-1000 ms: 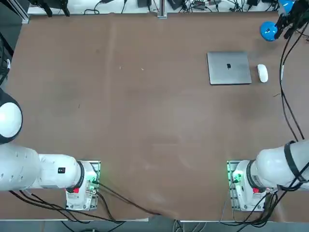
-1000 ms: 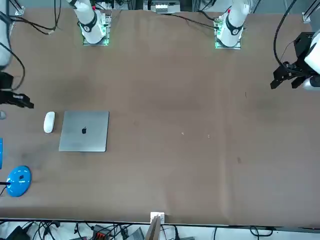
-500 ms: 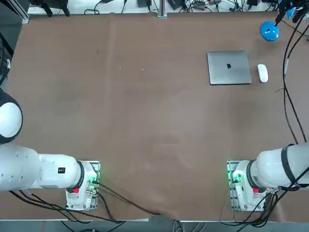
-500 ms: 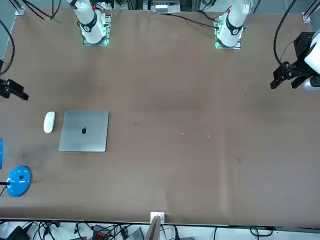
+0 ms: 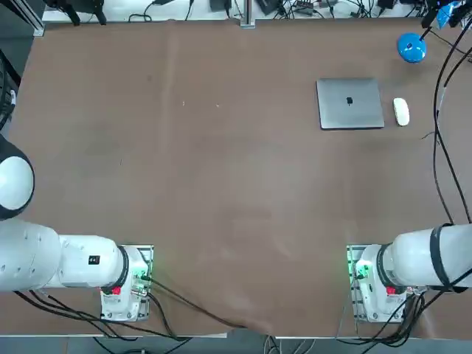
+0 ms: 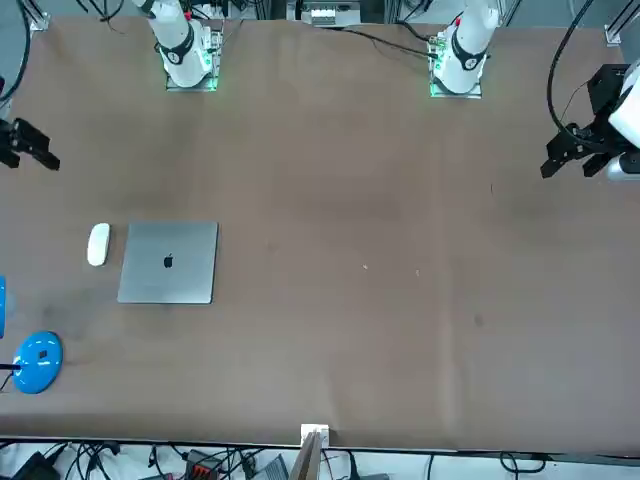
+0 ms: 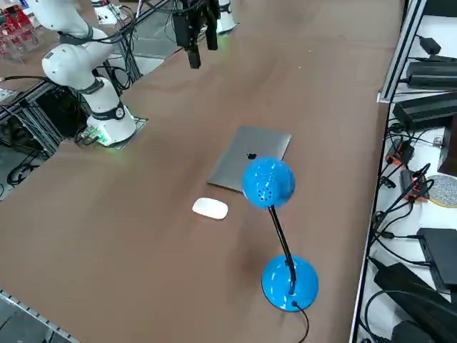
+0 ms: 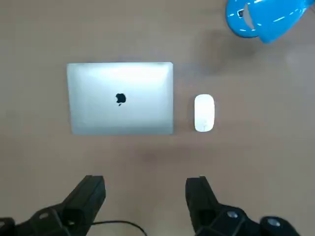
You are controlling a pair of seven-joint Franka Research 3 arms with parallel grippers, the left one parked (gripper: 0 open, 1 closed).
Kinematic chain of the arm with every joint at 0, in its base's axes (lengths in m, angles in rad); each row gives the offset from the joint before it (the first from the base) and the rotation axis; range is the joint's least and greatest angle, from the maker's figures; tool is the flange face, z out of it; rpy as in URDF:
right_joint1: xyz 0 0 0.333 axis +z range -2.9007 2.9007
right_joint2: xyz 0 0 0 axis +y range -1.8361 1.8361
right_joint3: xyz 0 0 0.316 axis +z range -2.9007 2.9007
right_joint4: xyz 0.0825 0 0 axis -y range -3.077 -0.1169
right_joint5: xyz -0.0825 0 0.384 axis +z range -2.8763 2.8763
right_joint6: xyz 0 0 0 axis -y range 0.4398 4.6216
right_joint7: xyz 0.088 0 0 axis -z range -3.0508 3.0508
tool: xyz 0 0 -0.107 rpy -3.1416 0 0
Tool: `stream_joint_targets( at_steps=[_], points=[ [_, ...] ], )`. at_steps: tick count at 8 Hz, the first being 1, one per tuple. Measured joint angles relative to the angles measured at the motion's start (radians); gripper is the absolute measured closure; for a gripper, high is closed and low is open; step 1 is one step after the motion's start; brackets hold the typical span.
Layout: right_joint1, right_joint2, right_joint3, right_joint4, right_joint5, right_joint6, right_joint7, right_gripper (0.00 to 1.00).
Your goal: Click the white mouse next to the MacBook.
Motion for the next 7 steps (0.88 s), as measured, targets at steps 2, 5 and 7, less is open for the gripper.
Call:
stream_joint_targets(
  at_steps=[2,5,7],
  points=[
    [0.041,-0.022,0.003,0.000,0.000,-0.031,0.046,0.00],
    [0.074,-0.034,0.004,0.000,0.000,-0.054,0.059,0.00],
    [0.074,-0.037,0.004,0.002,0.000,-0.055,0.059,0.00]
  ],
)
